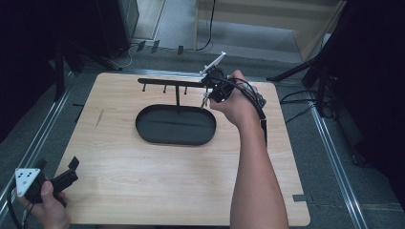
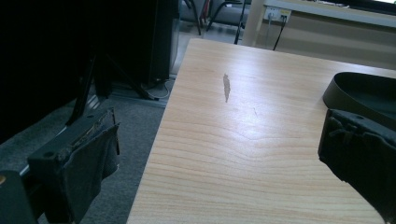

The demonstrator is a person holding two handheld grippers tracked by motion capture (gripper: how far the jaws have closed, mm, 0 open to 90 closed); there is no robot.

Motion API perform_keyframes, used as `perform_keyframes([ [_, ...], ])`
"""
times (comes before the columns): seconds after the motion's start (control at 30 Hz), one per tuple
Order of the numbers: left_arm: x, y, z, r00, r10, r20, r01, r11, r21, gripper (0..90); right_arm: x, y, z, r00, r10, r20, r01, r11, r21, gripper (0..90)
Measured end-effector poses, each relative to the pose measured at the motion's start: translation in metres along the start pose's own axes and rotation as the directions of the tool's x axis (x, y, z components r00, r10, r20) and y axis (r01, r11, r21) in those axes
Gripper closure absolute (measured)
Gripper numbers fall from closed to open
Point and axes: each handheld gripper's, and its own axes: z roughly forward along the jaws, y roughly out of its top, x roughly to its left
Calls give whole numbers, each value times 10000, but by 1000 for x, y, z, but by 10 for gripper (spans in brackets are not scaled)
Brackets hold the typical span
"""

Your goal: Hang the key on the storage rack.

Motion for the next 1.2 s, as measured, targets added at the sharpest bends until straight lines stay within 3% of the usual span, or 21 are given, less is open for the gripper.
perform_keyframes([
  [0.2,0,0,0,10000,44,-22,-44,10000,14,0,0,0,2,9999,85,112,-82,9997,-211,857],
  [0.37,0,0,0,10000,20,-1,-20,10000,-5,0,-4,-2,9,9965,648,522,-617,9963,-594,845],
  [0.4,0,0,0,10000,18,0,-18,10000,-4,0,-7,-4,10,9929,1013,630,-968,9928,-711,723],
  [0.6,0,0,0,10000,-3,-10,3,10000,11,0,-12,-10,10,9925,1026,658,-988,9934,-578,703],
  [0.8,0,0,1,10000,-26,-11,26,10000,2,0,-22,-33,17,9879,1479,477,-1464,9887,-323,687],
  [0.97,-1,0,1,10000,-13,-24,13,10000,-10,0,-28,-49,23,9871,1553,383,-1551,9879,-98,676],
  [1.13,-1,0,1,10000,21,-12,-21,10000,-4,0,-38,-70,29,9810,1923,246,-1930,9807,316,667],
  [1.2,-1,0,1,10000,41,-12,-41,10000,-6,0,-44,-84,33,9742,2255,124,-2259,9729,494,664],
])
